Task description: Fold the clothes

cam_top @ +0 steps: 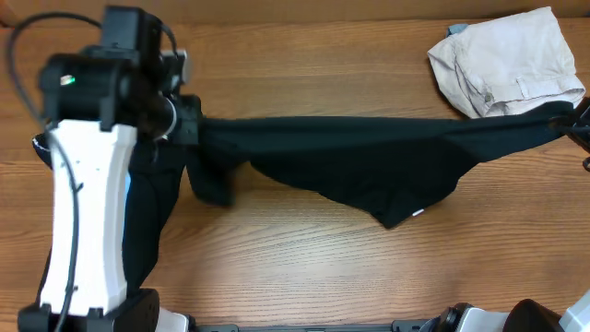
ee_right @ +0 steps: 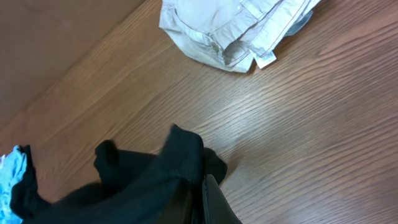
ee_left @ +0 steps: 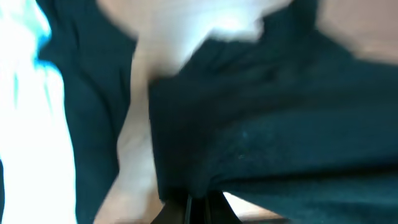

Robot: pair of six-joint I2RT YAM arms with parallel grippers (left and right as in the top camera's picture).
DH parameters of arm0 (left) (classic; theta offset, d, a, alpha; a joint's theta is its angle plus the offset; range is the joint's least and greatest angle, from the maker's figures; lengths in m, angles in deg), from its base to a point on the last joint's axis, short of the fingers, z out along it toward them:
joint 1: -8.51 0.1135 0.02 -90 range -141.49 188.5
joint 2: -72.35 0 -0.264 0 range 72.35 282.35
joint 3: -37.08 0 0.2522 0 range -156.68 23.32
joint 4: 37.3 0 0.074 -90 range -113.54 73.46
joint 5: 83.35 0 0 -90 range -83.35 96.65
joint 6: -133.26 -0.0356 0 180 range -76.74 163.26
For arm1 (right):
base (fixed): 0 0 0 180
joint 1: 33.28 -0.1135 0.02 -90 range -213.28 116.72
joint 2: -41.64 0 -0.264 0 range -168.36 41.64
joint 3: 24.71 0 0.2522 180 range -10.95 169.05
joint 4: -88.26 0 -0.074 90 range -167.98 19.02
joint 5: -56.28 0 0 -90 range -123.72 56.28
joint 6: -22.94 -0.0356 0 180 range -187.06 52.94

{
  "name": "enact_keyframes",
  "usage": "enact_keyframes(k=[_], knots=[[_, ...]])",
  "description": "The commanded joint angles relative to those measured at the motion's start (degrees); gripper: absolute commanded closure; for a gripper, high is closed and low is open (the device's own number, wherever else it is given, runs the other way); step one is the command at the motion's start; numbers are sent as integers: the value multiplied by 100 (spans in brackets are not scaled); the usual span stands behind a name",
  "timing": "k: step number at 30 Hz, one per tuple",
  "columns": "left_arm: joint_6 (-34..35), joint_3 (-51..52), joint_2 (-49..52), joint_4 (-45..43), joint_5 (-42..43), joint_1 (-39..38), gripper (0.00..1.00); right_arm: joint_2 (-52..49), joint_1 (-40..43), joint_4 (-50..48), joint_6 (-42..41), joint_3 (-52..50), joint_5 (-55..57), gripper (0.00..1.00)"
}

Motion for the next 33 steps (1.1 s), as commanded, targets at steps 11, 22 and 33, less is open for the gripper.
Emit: enact_keyframes(k=[11, 22, 33], knots=[[-769, 1764, 448, 37, 809, 31, 96, -581, -507, -184, 39, -24, 162, 96], [-1510, 1764, 448, -79, 1388, 33, 91, -1049, -835, -278, 42, -24, 170, 96], [-1338, 2601, 450, -2065, 997, 33, 93, -1178, -835, -341, 42, -24, 168, 96]])
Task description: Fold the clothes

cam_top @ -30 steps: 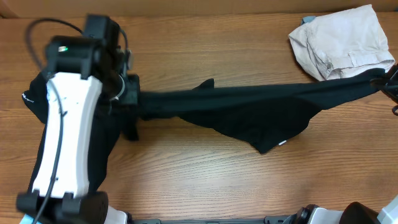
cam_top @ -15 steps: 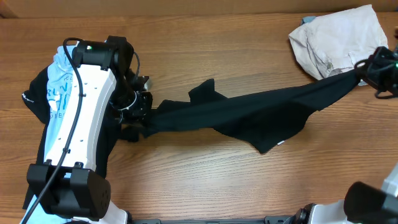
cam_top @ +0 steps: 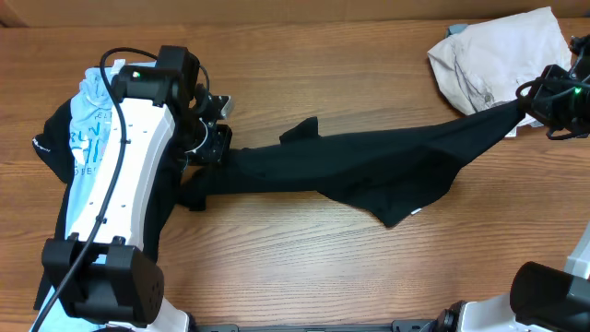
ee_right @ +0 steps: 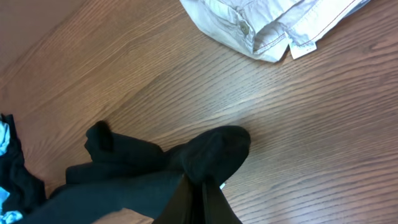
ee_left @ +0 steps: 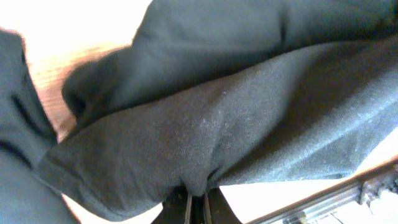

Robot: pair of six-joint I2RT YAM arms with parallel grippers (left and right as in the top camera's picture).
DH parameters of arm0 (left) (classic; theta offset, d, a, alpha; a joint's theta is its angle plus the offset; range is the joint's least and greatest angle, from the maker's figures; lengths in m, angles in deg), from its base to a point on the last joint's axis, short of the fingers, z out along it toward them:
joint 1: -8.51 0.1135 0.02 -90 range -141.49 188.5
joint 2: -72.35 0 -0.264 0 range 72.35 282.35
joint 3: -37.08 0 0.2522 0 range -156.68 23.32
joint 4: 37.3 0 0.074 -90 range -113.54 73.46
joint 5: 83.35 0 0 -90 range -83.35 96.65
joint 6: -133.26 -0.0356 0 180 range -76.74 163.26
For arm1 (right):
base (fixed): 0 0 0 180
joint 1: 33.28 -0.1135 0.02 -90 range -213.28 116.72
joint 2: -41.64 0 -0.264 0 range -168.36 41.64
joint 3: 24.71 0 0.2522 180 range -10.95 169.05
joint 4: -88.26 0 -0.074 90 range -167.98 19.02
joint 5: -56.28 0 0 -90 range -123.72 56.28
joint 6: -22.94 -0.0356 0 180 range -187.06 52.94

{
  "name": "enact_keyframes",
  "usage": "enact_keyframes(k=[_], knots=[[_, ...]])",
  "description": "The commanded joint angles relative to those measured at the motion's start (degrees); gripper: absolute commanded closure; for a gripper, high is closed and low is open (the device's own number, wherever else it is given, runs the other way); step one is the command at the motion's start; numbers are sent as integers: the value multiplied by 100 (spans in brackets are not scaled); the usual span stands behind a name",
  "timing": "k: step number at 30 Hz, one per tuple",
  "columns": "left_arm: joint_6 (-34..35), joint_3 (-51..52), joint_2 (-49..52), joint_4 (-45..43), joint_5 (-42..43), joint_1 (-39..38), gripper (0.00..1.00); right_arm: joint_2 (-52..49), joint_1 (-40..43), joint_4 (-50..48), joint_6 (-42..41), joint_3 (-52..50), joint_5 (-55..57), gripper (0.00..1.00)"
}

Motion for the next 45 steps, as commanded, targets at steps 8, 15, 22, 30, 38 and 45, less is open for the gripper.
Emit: enact_keyframes(k=[8, 15, 22, 30, 38, 45], knots=[[-37, 1357, -46, -1814, -514, 31, 75, -382, -22, -173, 22, 0, 55, 96], [-15, 1458, -42, -2468, -601, 28, 63, -560, -208, -245, 24, 0, 59, 96], [-173, 1456, -42, -1668, 142, -162, 63, -568, -299, -269, 22, 0, 59, 96], [-221, 1473, -39, -1268, 133, -1106, 64, -568, -299, -264, 24, 0, 57, 96], [111, 2037, -33, -2011, -555, -1556, 62, -568, -299, -264, 24, 0, 59, 96], [595, 2527, -4, -2459, -1093, -1545, 69, -568, -299, -264, 24, 0, 57, 96]])
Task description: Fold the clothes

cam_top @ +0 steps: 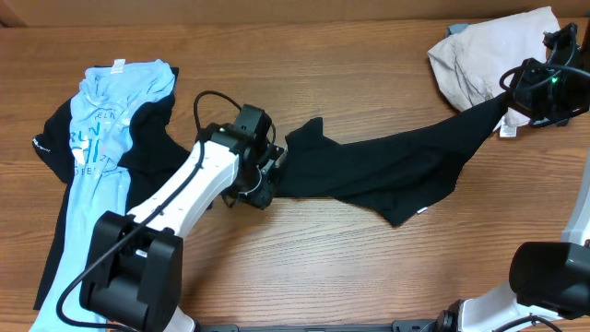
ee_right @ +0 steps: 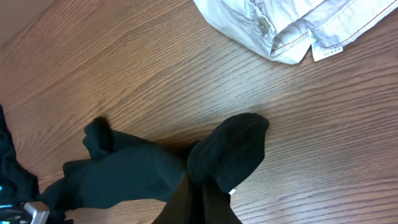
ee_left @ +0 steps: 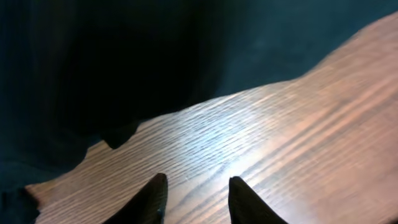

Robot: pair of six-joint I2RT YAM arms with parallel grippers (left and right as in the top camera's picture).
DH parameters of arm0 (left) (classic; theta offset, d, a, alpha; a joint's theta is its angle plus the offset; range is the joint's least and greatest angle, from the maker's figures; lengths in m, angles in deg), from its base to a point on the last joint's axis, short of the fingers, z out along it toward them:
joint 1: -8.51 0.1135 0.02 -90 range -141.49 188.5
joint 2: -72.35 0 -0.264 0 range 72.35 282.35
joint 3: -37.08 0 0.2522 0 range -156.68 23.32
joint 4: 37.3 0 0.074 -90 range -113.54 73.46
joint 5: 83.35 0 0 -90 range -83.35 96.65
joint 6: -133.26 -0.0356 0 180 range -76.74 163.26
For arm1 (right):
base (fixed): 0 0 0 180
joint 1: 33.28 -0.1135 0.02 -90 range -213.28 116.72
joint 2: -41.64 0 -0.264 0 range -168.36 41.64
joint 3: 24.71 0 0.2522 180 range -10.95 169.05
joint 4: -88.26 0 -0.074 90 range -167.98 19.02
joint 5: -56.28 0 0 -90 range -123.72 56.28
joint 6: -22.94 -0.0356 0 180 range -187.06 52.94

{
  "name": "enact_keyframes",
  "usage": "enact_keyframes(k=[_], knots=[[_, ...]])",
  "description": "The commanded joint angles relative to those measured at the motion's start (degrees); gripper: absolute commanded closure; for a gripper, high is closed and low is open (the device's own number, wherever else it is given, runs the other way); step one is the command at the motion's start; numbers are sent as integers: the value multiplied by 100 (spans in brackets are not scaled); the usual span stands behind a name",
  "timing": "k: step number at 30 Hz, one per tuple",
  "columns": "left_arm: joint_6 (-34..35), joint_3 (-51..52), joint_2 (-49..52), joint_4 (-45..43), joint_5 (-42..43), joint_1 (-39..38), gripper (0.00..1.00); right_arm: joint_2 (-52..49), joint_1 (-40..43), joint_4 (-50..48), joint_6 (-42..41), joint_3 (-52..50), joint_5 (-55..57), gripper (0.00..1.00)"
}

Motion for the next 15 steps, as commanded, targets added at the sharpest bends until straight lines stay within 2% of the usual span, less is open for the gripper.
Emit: enact_keyframes(k=[1, 5, 11, 15], knots=[[522, 160, -7, -199, -691, 22, 70, -13, 0, -31, 24, 9, 55, 96], [732, 162, -7, -579, -1058, 22, 69, -13, 0, -31, 24, 9, 55, 96], [726, 164, 48, -1419, -1051, 22, 61, -13, 0, -31, 24, 9, 55, 96], [612, 164, 413, -1746, -1051, 24, 60, -13, 0, -13, 42, 9, 57, 96]])
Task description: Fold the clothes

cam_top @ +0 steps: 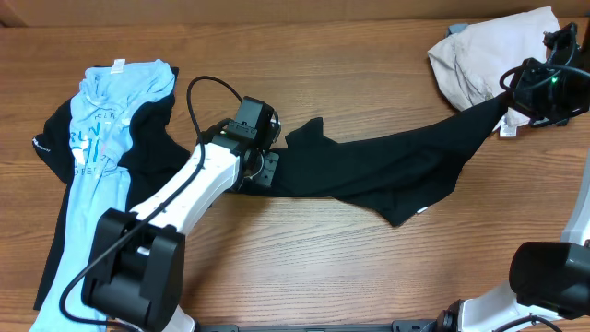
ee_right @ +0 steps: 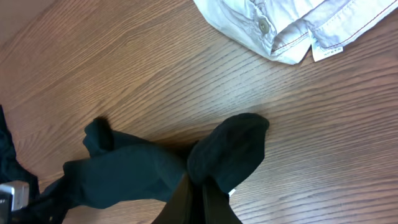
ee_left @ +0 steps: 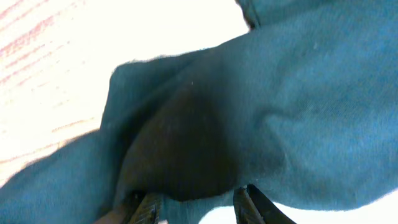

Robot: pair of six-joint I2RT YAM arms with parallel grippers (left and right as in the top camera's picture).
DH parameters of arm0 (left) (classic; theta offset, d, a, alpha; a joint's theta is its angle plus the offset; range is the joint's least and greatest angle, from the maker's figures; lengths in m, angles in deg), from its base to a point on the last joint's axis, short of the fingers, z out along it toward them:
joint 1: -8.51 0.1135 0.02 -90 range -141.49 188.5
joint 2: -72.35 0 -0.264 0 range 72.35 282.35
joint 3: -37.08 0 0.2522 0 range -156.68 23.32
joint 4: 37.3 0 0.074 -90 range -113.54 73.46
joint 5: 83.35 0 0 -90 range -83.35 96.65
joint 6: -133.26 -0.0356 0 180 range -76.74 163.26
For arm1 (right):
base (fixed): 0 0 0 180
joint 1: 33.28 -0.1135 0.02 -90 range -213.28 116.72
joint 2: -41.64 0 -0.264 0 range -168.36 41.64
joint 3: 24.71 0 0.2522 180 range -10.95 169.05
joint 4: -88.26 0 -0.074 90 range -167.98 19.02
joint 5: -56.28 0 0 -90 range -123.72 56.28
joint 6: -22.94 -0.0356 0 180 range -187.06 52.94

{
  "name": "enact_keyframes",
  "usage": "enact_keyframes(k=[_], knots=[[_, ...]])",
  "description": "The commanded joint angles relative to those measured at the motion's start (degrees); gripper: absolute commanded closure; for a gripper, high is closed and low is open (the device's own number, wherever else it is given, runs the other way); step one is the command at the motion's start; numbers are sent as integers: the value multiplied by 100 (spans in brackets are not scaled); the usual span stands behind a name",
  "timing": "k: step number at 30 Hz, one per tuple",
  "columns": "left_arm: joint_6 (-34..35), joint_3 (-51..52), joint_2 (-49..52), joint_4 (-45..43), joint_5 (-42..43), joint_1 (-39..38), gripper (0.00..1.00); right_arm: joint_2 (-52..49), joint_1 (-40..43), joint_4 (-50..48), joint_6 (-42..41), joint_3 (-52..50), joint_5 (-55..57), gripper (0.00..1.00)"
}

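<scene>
A black garment [cam_top: 387, 161] lies stretched across the table from the middle to the far right. My right gripper [cam_top: 516, 100] is shut on its right end, and the cloth bunches above the closed fingers [ee_right: 200, 202]. My left gripper [cam_top: 263, 171] sits at the garment's left end. Its fingers [ee_left: 247, 204] stand apart, open, with a dark fold of the black cloth [ee_left: 186, 149] lying between and just beyond them.
A light blue printed shirt [cam_top: 101, 129] lies over another black garment [cam_top: 55, 138] at the far left. Crumpled beige trousers [cam_top: 493, 55] rest at the back right, close to the right gripper, and show in the right wrist view as beige trousers [ee_right: 286, 25].
My left gripper was open over bare wood just in front of the garment's left end; now it is a little farther back, open over a fold of the black cloth. The right gripper has not moved.
Both grippers held the black garment stretched wide, the left far to the left. Then both were farther back, the left nearer the middle, uncovering the blue shirt. Then the left had let go and stood open over wood. Now it is open on the cloth's left end.
</scene>
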Motion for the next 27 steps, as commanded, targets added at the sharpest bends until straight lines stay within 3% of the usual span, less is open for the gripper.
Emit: enact_keyframes(k=[1, 12, 15, 19, 27], knots=[[-42, 44, 433, -144, -118, 24, 60, -13, 0, -9, 48, 9, 68, 96], [-55, -122, 800, -87, -413, 79, 66, -13, 0, 55, 46, 9, 205, 96], [-55, -354, 798, 166, -411, 155, 73, -13, 0, 57, 46, 9, 205, 96], [-55, -844, 796, 649, -409, 251, 96, -13, 0, 55, 46, 9, 205, 96], [-125, -2516, 793, 2186, -411, 264, 96, -13, 0, 52, 46, 9, 208, 96]])
